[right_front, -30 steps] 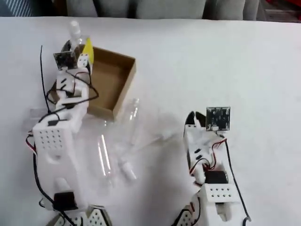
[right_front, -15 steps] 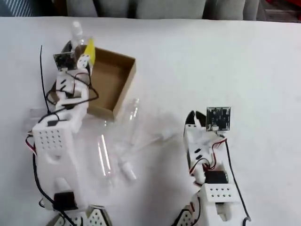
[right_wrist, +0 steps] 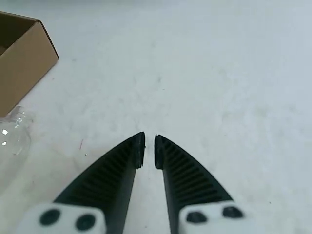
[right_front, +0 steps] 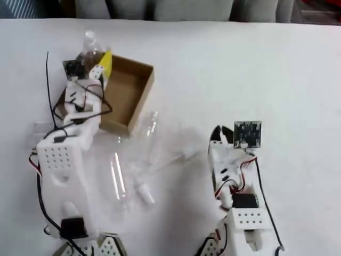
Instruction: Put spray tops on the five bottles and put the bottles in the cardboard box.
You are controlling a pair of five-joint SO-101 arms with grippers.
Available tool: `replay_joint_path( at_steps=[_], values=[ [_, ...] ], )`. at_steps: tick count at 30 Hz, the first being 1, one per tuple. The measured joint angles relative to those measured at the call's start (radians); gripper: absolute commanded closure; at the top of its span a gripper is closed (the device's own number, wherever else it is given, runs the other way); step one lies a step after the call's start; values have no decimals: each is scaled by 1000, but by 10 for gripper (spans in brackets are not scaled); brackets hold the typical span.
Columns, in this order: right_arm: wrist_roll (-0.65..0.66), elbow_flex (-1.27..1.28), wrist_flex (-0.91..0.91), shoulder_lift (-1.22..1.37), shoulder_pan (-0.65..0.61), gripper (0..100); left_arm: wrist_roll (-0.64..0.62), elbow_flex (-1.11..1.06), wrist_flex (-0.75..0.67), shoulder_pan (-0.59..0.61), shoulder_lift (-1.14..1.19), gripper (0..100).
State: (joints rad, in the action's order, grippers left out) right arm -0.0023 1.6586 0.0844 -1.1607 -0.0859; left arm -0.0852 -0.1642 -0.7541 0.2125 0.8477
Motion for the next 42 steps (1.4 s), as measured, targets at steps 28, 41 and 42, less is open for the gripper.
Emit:
replay_joint_path(
  at_steps=[28, 41, 42],
  values=[
    [0, 0, 0, 0, 0, 978, 163, -362, 603, 12, -660, 709],
    [0, 0, 0, 0, 0, 978, 319, -493, 1289, 21, -1168, 710],
    [0, 0, 0, 0, 0, 978, 334, -493, 1330, 31, -1192, 710]
  ],
)
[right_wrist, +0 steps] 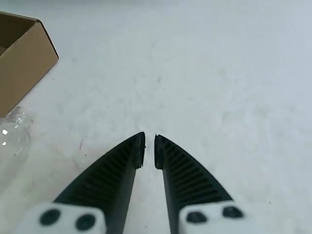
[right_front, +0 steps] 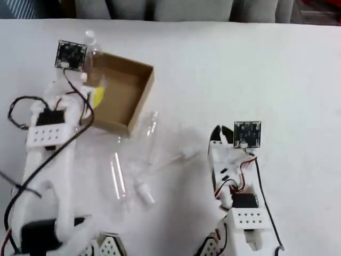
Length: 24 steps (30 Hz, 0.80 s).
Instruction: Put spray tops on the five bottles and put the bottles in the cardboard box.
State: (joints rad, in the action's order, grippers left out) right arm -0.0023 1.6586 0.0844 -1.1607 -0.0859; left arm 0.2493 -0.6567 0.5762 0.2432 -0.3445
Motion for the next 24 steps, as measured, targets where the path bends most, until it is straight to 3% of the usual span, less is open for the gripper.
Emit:
replay_joint_path(
  at_steps=[6, 12, 16, 21, 24],
  values=[
    [0, 0, 0, 0, 0, 978, 144, -2, 273, 81, -78, 710],
    [0, 0, 0, 0, 0, 978, 434, -2, 494, 207, -87, 710],
    [0, 0, 0, 0, 0, 978, 655, -2, 514, 313, -87, 714],
    [0, 14, 0, 0, 0, 979, 735, -2, 514, 348, -87, 814],
    [0, 14, 0, 0, 0, 979, 766, -2, 514, 341, -87, 805]
  ],
)
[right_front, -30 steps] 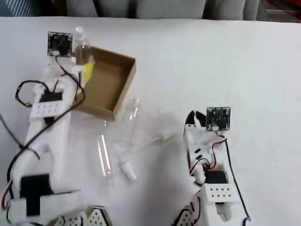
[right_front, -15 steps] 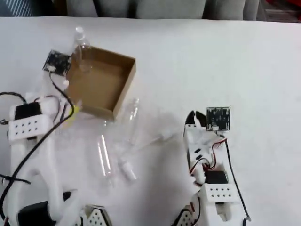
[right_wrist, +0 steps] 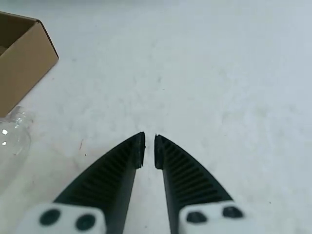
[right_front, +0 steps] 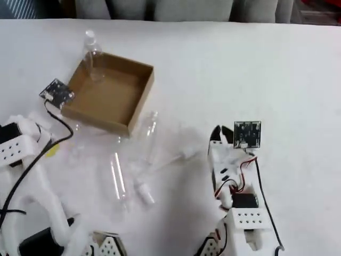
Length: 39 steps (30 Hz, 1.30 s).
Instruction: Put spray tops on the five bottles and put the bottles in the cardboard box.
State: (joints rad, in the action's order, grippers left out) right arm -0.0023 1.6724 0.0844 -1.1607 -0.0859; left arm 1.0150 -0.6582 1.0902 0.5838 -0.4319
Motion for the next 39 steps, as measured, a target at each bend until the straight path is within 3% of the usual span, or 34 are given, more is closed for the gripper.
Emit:
replay_joint_path(
  at_steps=[5, 9, 18, 39],
  values=[
    [0, 0, 0, 0, 0, 978, 32, 5, 0, -68, 5, 774],
    [0, 0, 0, 0, 0, 978, 84, 77, 6, -98, 92, 694],
    [0, 0, 0, 0, 0, 978, 428, 173, 91, -100, 270, 661],
    [0, 0, 0, 0, 0, 978, 453, 187, -249, -209, 522, 662]
  ],
)
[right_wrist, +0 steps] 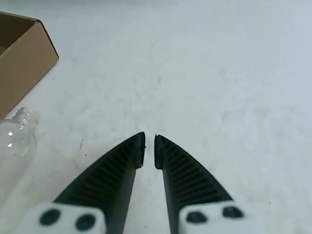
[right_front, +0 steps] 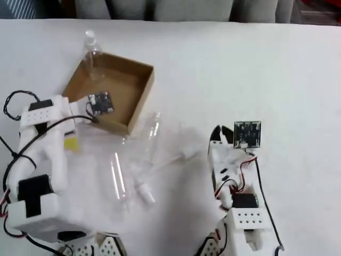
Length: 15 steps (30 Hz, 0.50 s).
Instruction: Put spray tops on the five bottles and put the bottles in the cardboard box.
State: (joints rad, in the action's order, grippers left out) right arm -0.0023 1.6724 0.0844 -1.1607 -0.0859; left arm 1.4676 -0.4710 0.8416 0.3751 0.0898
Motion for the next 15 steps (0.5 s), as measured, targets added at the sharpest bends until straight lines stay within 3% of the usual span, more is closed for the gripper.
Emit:
replay_joint_path(
  at_steps=[7, 11, 15],
  values=[
    [0, 0, 0, 0, 0, 978, 0, 0, -6, 0, 44, 713],
    [0, 0, 0, 0, 0, 978, 0, 5, 78, 12, 44, 831],
    [0, 0, 0, 0, 0, 978, 0, 6, 176, 44, 43, 847]
  ],
)
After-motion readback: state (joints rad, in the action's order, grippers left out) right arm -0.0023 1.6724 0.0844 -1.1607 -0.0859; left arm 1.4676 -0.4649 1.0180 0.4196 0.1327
